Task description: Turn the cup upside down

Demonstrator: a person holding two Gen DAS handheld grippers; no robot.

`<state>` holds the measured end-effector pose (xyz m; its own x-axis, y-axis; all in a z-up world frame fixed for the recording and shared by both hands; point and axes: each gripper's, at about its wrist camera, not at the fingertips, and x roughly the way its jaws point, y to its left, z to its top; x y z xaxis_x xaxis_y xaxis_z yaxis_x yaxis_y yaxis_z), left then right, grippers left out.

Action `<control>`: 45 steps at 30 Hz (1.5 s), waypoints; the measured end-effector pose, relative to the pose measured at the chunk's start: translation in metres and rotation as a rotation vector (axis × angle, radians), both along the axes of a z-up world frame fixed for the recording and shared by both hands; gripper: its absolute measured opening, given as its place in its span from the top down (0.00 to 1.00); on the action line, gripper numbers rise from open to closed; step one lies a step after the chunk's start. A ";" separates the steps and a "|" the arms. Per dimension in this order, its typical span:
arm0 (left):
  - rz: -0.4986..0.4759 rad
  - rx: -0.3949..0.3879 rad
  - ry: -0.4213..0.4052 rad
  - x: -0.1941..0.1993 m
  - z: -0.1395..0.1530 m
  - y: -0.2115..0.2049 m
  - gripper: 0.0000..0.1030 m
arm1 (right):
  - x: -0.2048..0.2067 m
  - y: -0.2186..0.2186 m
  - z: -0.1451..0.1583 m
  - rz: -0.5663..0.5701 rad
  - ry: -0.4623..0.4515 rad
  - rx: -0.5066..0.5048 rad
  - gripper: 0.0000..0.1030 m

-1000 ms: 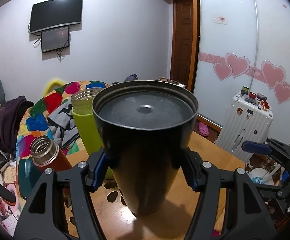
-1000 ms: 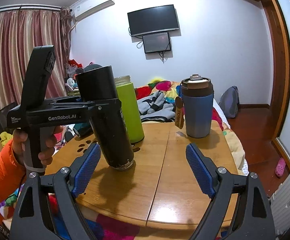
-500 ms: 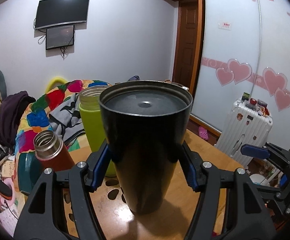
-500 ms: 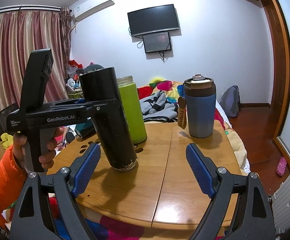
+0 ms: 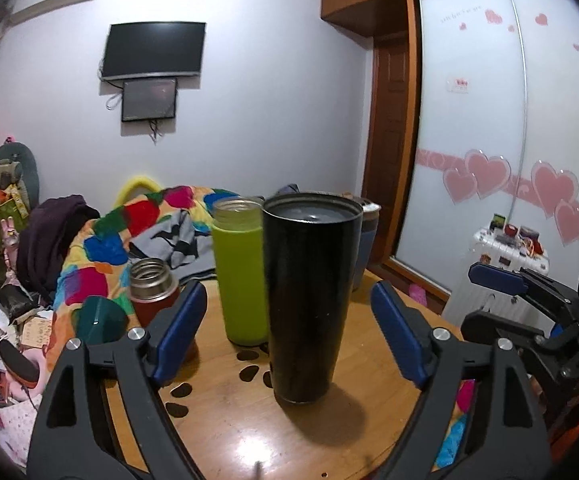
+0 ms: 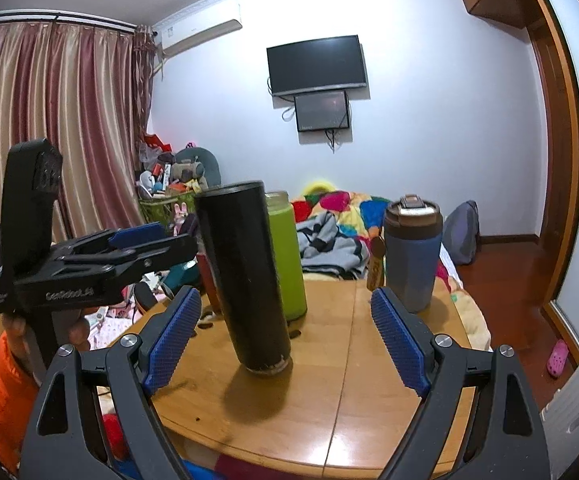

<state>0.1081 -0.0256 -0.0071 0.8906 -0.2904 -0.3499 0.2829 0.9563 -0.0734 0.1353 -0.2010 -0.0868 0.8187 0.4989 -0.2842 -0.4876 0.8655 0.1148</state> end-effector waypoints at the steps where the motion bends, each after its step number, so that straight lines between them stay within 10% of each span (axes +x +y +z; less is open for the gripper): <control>1: 0.007 -0.007 -0.005 -0.003 0.001 0.003 0.18 | -0.001 0.001 0.002 -0.001 -0.008 0.003 0.17; 12: 0.110 -0.053 -0.057 -0.034 0.004 0.018 0.01 | -0.018 0.013 0.019 -0.004 -0.087 0.013 0.16; 15: 0.131 -0.040 -0.070 -0.041 0.004 0.019 0.01 | -0.020 0.015 0.019 -0.014 -0.098 0.015 0.00; 45: 0.172 -0.031 -0.075 -0.049 -0.001 0.019 0.00 | -0.024 0.019 0.020 -0.019 -0.118 0.023 0.00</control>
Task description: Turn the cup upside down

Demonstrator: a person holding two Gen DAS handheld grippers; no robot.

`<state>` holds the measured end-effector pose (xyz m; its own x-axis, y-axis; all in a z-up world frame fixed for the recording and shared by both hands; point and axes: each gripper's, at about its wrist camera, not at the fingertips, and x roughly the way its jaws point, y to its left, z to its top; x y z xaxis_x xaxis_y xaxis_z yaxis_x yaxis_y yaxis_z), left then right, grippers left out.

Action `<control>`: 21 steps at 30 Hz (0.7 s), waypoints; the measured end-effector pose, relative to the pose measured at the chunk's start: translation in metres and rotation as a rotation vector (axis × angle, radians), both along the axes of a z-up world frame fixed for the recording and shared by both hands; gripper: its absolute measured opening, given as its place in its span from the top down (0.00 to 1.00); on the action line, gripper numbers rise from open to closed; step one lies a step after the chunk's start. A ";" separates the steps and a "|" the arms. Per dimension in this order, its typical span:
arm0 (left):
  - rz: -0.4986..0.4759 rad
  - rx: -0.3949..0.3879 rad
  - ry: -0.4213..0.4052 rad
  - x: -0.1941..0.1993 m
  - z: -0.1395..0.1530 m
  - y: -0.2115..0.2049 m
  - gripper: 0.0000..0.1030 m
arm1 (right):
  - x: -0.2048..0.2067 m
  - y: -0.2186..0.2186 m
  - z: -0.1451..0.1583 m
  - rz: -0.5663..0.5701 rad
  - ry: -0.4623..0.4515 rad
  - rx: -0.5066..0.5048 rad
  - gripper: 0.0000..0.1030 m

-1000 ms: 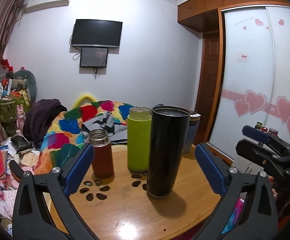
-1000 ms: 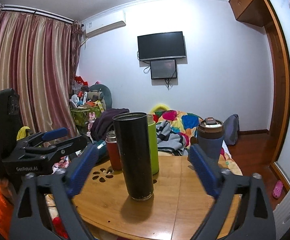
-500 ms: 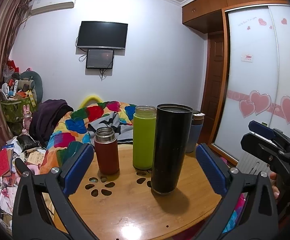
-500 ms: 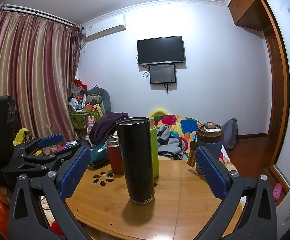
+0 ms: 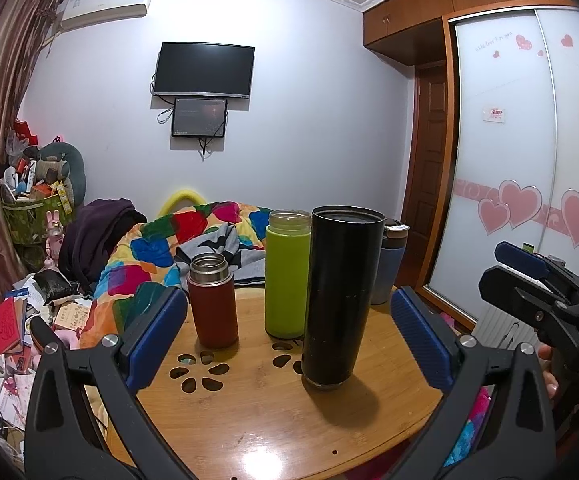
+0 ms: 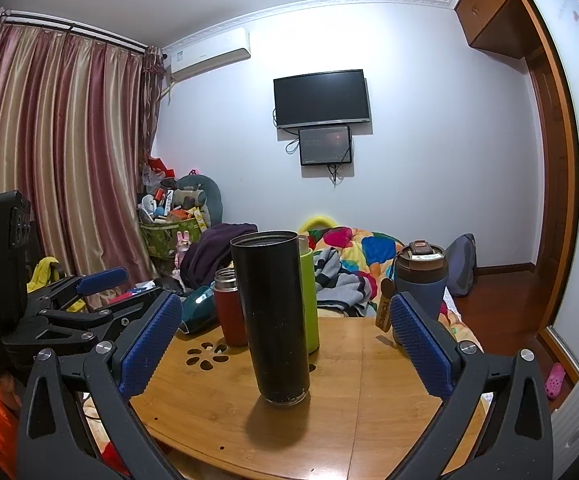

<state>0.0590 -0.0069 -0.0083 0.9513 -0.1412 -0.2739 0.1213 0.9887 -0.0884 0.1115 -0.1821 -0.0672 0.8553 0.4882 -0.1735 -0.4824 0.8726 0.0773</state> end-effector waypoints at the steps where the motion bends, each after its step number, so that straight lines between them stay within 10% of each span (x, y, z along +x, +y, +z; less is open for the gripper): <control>1: 0.000 0.000 0.000 0.000 0.000 0.000 0.00 | 0.000 0.000 0.000 -0.001 0.000 0.000 0.00; 21: -0.004 0.001 -0.006 -0.002 0.000 0.000 0.00 | 0.000 0.000 0.000 0.000 0.000 0.000 0.00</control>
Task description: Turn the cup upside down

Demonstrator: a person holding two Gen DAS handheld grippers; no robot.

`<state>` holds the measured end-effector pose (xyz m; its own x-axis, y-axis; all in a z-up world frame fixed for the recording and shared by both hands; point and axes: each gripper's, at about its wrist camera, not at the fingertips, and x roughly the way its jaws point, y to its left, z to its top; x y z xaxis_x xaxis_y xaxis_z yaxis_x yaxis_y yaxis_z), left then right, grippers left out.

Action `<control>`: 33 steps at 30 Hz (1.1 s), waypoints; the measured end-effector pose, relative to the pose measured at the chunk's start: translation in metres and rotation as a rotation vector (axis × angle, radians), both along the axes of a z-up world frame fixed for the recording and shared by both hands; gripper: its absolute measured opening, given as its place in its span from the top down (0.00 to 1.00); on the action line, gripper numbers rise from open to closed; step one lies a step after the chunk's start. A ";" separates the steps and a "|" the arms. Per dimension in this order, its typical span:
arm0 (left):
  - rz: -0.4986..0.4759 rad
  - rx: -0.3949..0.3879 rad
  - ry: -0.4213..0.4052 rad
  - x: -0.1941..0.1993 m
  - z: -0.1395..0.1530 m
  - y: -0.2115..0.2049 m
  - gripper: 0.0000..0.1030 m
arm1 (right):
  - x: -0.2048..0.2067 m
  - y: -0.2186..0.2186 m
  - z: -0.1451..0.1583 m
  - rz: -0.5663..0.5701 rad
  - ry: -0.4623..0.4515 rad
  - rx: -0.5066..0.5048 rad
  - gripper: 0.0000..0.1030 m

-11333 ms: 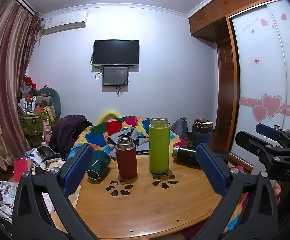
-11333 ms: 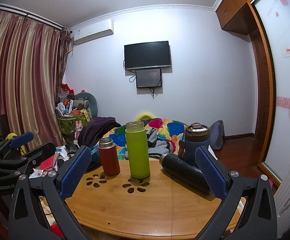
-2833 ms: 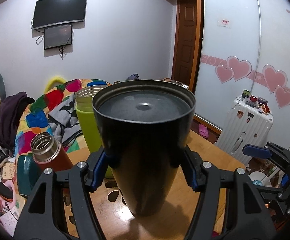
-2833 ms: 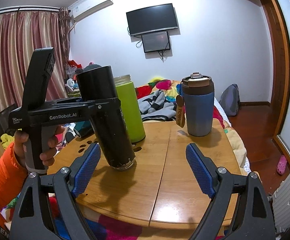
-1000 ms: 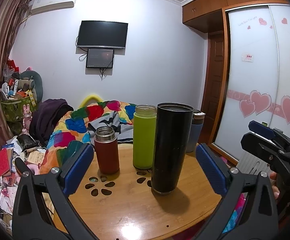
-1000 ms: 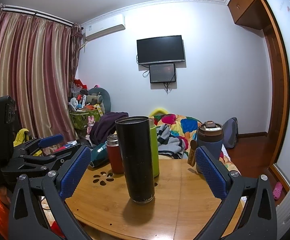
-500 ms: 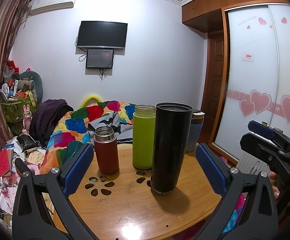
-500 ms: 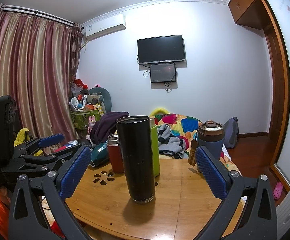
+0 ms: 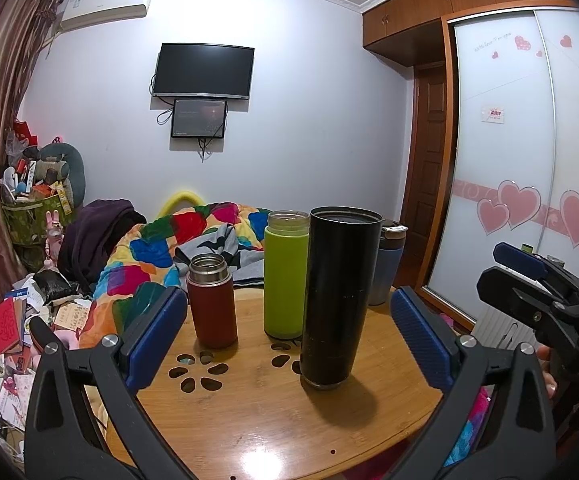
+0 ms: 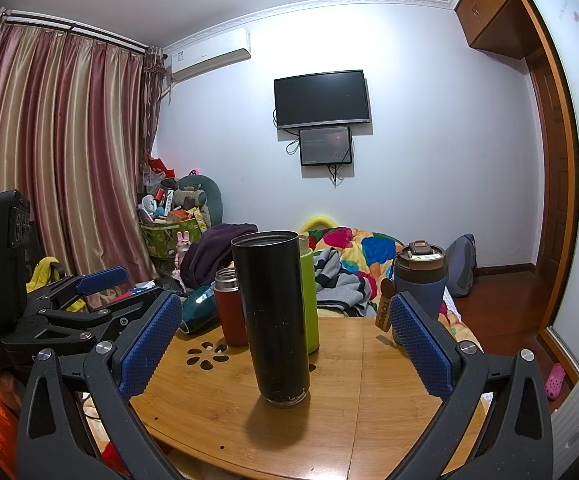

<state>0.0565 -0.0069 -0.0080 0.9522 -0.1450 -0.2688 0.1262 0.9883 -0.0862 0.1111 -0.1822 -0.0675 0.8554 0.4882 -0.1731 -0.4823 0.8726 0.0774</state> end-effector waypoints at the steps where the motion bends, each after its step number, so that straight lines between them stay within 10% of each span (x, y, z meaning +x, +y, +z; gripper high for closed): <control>1: 0.001 0.000 0.000 0.000 0.000 0.000 0.00 | 0.000 0.000 0.000 0.000 0.000 0.000 0.00; 33: -0.005 -0.003 -0.005 -0.003 0.001 -0.003 0.00 | 0.000 0.000 -0.002 0.002 0.006 0.001 0.00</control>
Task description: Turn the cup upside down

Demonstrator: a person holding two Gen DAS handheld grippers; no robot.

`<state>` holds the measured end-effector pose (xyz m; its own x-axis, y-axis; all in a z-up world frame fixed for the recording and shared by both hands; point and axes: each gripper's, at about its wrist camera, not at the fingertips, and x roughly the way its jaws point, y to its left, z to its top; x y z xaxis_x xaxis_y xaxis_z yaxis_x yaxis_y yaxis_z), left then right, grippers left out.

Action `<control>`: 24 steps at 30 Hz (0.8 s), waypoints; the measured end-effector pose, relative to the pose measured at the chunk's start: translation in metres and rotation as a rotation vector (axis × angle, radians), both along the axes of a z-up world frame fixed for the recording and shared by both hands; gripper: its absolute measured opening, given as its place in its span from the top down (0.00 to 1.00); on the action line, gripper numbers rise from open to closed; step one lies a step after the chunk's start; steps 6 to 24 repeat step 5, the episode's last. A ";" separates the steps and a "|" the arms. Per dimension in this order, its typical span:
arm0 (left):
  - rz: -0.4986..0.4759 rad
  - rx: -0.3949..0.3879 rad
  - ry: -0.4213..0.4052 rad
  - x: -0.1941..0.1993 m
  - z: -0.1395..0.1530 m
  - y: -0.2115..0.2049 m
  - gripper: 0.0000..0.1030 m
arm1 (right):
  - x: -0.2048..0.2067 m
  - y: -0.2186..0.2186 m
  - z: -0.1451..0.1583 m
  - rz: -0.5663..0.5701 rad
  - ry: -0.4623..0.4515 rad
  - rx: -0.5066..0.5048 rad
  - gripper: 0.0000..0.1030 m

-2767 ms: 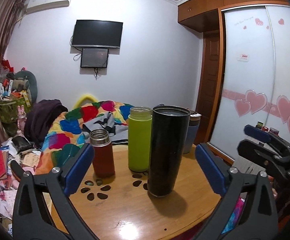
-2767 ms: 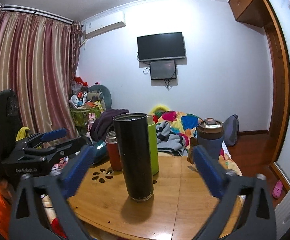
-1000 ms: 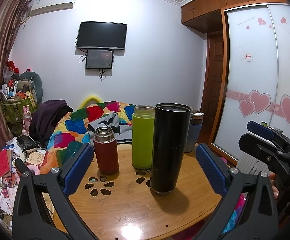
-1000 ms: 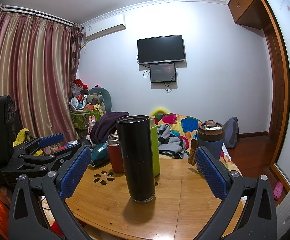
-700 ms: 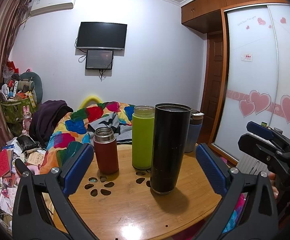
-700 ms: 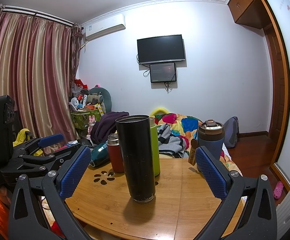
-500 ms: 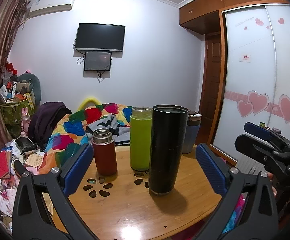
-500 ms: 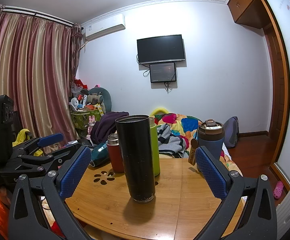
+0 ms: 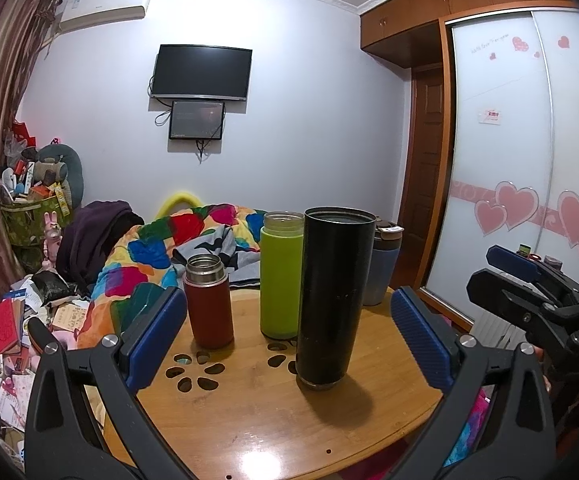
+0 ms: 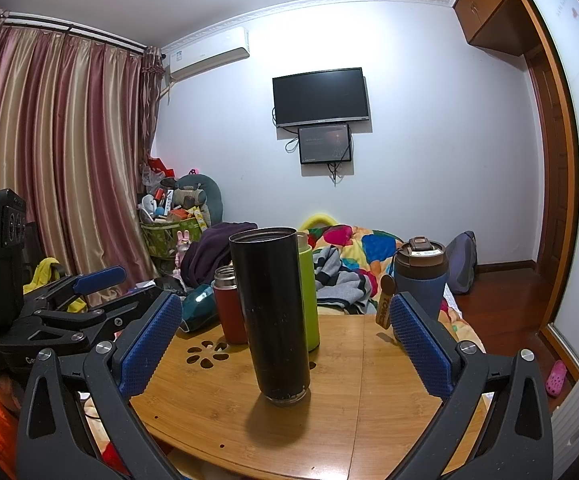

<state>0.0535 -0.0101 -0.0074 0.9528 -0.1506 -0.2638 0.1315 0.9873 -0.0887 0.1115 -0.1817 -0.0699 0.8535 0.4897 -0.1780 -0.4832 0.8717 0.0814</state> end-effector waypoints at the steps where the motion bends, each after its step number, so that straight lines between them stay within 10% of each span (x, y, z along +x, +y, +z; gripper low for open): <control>1: -0.006 -0.002 0.002 0.000 0.000 0.000 0.00 | 0.000 0.000 0.000 0.000 0.000 0.000 0.00; 24: -0.014 -0.004 0.005 0.001 -0.001 -0.001 0.00 | 0.000 0.000 -0.001 -0.002 0.002 0.001 0.00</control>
